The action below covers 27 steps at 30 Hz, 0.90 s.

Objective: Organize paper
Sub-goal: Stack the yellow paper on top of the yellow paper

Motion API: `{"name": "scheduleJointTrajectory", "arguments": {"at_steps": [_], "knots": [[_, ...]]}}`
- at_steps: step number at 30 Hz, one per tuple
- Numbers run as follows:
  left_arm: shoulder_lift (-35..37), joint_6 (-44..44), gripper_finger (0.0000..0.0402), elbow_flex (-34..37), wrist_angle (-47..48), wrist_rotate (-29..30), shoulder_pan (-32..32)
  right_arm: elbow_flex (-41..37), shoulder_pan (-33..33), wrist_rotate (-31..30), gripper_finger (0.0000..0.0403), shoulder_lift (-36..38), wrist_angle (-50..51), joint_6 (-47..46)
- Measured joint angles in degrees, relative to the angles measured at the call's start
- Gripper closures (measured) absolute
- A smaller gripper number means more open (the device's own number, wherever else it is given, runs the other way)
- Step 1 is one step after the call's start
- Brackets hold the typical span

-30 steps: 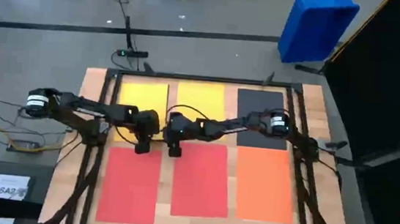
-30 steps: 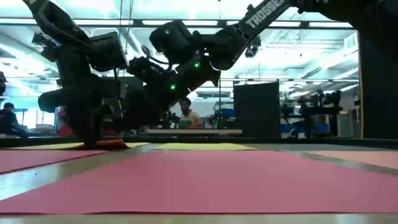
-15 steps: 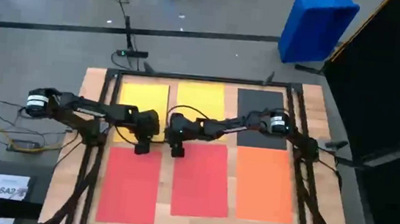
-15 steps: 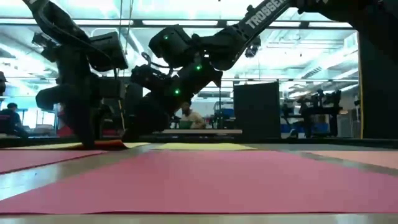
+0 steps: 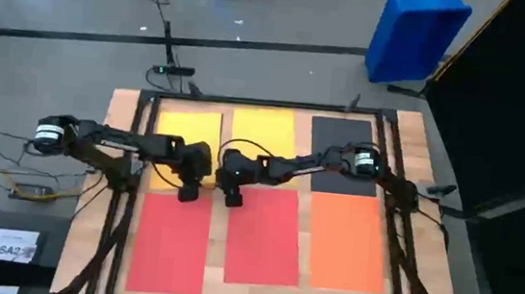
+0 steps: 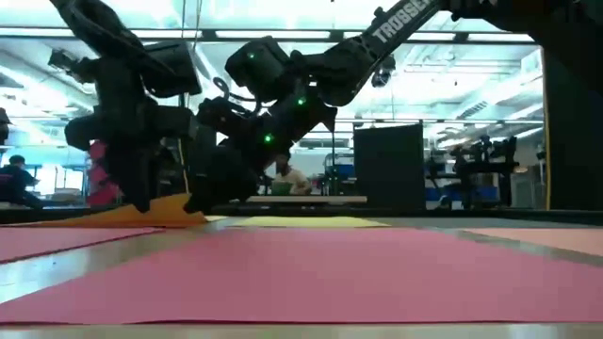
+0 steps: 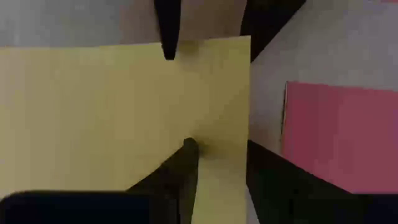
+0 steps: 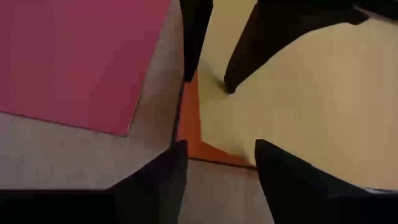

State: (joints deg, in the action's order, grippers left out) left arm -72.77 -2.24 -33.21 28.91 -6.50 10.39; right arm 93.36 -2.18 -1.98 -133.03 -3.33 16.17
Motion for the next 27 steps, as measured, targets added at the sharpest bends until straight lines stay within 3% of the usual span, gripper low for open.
{"name": "scheduleJointTrajectory", "arguments": {"at_steps": [11, 27], "knots": [[0.02, 1.01, 0.0296, 0.01, -0.23, -2.56, 0.00, 0.00, 0.03, -1.37, 0.0250, 0.00, -1.73, 1.43], [0.02, 1.05, 0.0296, 0.00, -0.26, -2.80, 0.00, 0.00, 0.03, 1.60, 0.0359, 0.00, -1.71, 4.98]]}}
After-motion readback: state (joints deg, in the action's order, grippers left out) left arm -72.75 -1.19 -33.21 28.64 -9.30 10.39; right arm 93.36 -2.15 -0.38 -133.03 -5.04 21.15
